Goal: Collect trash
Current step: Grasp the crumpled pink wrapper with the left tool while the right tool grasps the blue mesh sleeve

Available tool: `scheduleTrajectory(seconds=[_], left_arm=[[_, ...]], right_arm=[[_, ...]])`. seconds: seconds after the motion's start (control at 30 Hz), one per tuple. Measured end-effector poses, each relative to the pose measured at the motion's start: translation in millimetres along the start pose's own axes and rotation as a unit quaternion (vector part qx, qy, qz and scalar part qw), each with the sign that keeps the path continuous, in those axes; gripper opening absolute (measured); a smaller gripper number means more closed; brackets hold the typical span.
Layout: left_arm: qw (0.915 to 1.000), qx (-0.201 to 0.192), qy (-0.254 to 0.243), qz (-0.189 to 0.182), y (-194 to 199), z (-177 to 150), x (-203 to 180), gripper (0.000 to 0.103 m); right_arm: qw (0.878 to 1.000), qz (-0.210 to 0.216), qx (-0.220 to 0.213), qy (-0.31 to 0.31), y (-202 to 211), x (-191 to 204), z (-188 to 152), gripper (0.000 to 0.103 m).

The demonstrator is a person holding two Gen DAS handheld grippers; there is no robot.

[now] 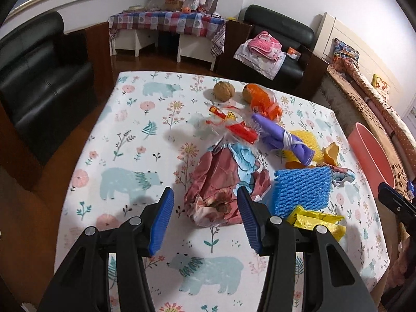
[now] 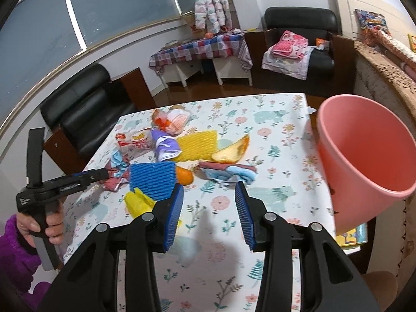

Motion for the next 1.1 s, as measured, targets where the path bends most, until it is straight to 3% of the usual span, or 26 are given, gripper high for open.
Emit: scheduleTrajectory(seconds=[0.13,0.2,0.4,0.63,1.03,1.07,1.1], left_arm=[[1.0000,0.004,0.001,-0.008,-3.6,-3.6,1.7,0.050],[0.9999,0.007,0.004,-0.014,-5.6,-5.4,3.0,0.039],[0.9994,0.006,0.009,-0.032,-3.3,-7.5,6.9,0.027],[0.9990,-0.003,0.010,-0.043,10.0,-9.0,14.8,0.027],[0.9983,-0.006,0.030,-0.050,20.7,-14.0,29.1,0.027],[0.9982,-0.006,0.030,-0.051,21.4,-13.8,28.3,0.027],[0.9982,-0.007,0.030,-0.052,22.2,-13.8,27.8,0.027]], right_arm=[[1.000,0.012,0.006,0.008,-9.4,9.8,1.7,0.042],[1.000,0.019,0.012,0.008,-14.6,13.8,1.9,0.042],[0.999,0.041,0.027,0.003,-31.7,23.3,4.0,0.042],[0.996,0.069,0.061,-0.012,-63.7,30.7,3.9,0.042],[0.990,0.082,0.111,-0.025,-101.9,40.5,-10.5,0.042],[0.990,0.084,0.112,-0.031,-102.6,39.8,-11.0,0.041],[0.989,0.086,0.112,-0.034,-102.6,39.4,-11.5,0.032]])
Point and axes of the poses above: each gripper's, at about its wrist camera, not at the fingertips, and y roughly against the way its jaws point, x to its left, z to its top, the point moved 8 cm from there along -y, roughly the way its jaws point, and after that the axes turned 5 degrees about z, right-handed, at the moved point
